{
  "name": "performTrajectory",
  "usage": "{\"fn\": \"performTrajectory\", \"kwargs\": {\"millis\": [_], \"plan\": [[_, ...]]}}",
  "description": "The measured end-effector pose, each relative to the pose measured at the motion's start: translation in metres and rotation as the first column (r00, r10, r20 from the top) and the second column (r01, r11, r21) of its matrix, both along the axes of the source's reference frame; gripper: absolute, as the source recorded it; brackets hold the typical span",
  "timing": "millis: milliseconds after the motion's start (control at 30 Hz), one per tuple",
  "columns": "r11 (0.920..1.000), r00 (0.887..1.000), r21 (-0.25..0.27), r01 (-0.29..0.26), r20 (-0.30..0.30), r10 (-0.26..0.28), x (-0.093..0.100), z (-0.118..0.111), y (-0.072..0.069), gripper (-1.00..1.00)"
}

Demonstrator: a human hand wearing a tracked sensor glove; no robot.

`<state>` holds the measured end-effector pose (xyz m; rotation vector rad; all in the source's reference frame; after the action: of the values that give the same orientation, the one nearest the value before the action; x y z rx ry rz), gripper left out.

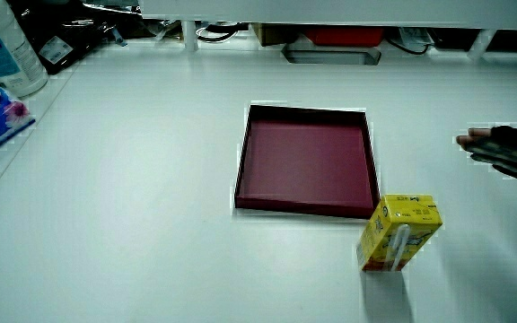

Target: Pick ice redtea

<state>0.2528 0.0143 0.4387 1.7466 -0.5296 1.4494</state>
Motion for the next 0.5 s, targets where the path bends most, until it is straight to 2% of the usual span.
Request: {"fn": "performTrajectory", "kwargs": {"millis": [67,133,233,500], "plan": [[0.9999,1.0,0.006,0.008,0.013,-0.009,-0.005,0.005,0.002,0.0],[0.9991,1.0,-0.042,0.011,0.005,-0.011,-0.007,0.016,0.004,0.0],[0.9988,0.999,-0.032,0.037,0.004,-0.036,-0.019,0.022,0.008,0.0],[0.9919,0.997,-0.111,0.061,0.058,-0.055,-0.049,0.035,0.019,0.0]]}}
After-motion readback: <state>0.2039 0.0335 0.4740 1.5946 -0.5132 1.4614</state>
